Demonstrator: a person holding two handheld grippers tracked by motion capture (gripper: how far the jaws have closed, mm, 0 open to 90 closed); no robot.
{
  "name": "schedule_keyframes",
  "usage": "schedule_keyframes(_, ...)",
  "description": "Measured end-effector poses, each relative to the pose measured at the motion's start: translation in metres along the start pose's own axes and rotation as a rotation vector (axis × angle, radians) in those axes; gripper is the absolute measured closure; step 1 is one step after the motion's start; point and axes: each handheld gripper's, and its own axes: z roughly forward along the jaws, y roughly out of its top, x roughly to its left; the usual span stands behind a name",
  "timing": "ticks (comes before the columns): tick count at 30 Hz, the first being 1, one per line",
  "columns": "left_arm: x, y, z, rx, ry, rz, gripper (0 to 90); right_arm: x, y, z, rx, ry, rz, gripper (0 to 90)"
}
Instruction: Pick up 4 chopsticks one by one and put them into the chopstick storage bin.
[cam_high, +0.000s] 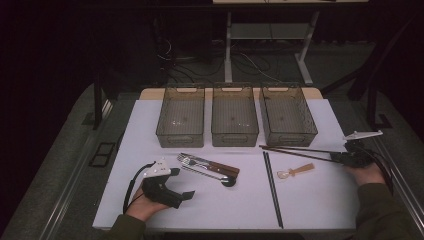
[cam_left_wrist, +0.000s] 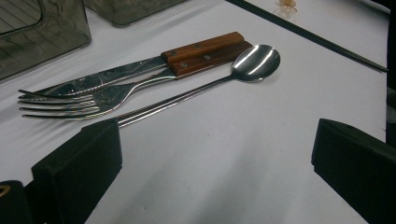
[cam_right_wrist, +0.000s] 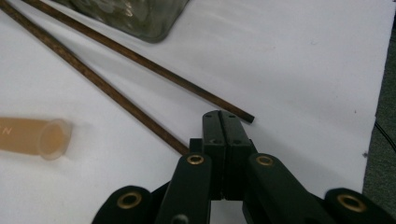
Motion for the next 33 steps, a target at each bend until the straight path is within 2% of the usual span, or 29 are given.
schedule_keyframes(10, -0.001, 0.0, 0.0, 0.001, 0.0, 0.0, 0.6, 0.006, -0.008, -0.008, 0.018, 0.01, -0.027, 89.7)
schedule_keyframes(33, -0.001, 0.0, 0.001, 0.004, -0.002, -0.001, 0.6, 0.016, -0.021, -0.022, 0.05, 0.041, -0.046, 89.7)
